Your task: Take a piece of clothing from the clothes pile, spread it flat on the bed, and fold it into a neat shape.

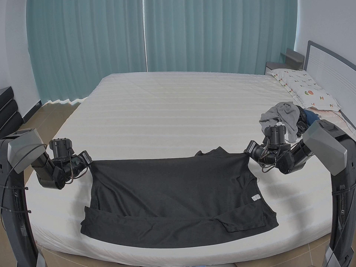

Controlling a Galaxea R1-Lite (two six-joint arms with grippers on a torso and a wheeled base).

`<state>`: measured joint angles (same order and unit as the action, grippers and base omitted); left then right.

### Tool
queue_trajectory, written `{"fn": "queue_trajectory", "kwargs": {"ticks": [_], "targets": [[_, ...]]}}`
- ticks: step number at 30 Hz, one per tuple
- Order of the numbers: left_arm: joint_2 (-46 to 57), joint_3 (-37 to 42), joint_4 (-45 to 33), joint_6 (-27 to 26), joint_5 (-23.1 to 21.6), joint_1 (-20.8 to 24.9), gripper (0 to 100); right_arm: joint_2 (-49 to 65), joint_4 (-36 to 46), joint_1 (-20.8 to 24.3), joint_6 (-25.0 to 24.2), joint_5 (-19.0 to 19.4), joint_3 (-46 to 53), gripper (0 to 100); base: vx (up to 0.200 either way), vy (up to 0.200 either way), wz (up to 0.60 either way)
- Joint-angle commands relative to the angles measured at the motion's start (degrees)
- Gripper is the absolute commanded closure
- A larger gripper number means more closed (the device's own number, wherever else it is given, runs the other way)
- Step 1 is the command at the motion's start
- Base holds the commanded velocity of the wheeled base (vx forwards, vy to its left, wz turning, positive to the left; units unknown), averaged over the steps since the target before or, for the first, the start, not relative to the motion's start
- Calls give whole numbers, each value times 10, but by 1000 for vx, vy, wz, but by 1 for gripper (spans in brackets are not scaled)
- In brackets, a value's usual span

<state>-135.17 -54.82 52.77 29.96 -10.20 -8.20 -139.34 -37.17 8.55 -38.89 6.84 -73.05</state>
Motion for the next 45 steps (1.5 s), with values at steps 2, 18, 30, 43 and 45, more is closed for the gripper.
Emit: {"fn": "queue_trajectory", "kwargs": {"ticks": [2, 18, 30, 43, 45], "targets": [[47, 46, -2, -11, -38, -2, 100, 35, -1, -10, 17, 17, 47, 100, 0, 0, 0], [85, 127, -11, -123, -44, -20, 100, 100, -47, -19, 53, 71, 211, 100, 0, 0, 0], [100, 241, 24, -180, -44, -30, 100, 110, -113, -20, 97, 72, 320, 100, 0, 0, 0], [88, 335, 56, -222, -45, -27, 100, 101, -113, -20, 177, 82, 376, 100, 0, 0, 0], [86, 342, 57, -227, -45, -26, 100, 97, -113, -18, 179, 81, 375, 100, 0, 0, 0]]}}
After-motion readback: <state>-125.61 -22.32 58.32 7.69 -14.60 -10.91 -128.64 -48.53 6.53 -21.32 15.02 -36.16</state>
